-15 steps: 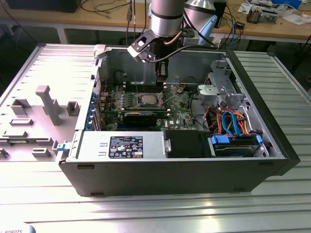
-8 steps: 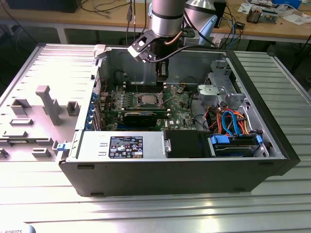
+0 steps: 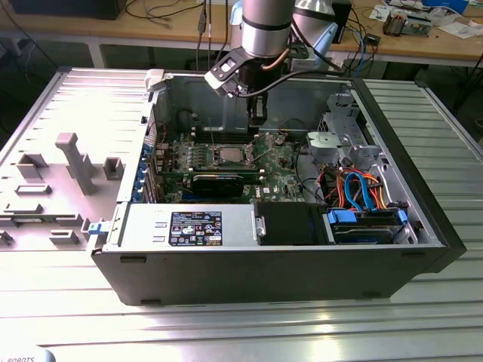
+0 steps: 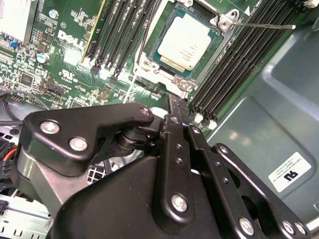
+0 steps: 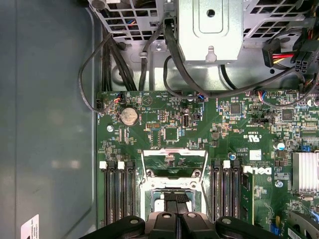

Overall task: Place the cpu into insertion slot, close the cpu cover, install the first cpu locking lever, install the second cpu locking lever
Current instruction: 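Close the cpu cover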

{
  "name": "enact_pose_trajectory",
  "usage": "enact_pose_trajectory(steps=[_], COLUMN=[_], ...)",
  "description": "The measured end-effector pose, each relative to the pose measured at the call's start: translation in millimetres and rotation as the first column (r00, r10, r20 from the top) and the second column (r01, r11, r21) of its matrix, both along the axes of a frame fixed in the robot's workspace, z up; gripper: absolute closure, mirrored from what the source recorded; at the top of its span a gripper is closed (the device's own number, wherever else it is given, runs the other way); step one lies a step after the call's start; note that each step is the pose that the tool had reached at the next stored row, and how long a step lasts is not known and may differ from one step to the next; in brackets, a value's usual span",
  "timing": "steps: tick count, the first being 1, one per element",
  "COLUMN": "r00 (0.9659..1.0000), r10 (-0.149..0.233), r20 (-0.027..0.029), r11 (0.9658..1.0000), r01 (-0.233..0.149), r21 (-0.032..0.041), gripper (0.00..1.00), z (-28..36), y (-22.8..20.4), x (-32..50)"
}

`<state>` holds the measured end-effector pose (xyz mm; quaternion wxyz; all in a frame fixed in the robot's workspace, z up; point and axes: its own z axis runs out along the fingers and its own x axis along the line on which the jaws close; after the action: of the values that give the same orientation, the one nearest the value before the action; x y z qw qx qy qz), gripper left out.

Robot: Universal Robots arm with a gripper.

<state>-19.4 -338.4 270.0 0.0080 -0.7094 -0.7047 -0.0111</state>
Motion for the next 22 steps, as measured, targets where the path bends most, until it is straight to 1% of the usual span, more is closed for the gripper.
enact_pose_trajectory(steps=[11,14,17,22], r00=[1.0000,1.0000,1.0000,1.0000], r10=[0.000,0.000,0.000,0.000], r20=[0.0000,0.0000,0.0000,0.0000], r11=[1.0000,1.0000,1.0000,1.0000], r01=[0.000,0.000,0.000,0.000], r21=[0.0000,0.0000,0.0000,0.0000], gripper=[0.89,0.89,0.89,0.89], z=[0.0,-0.1,-0.2,-0.2], y=[0.0,0.1,0.1,0.2], x=[0.6,3.4,9.3,9.8])
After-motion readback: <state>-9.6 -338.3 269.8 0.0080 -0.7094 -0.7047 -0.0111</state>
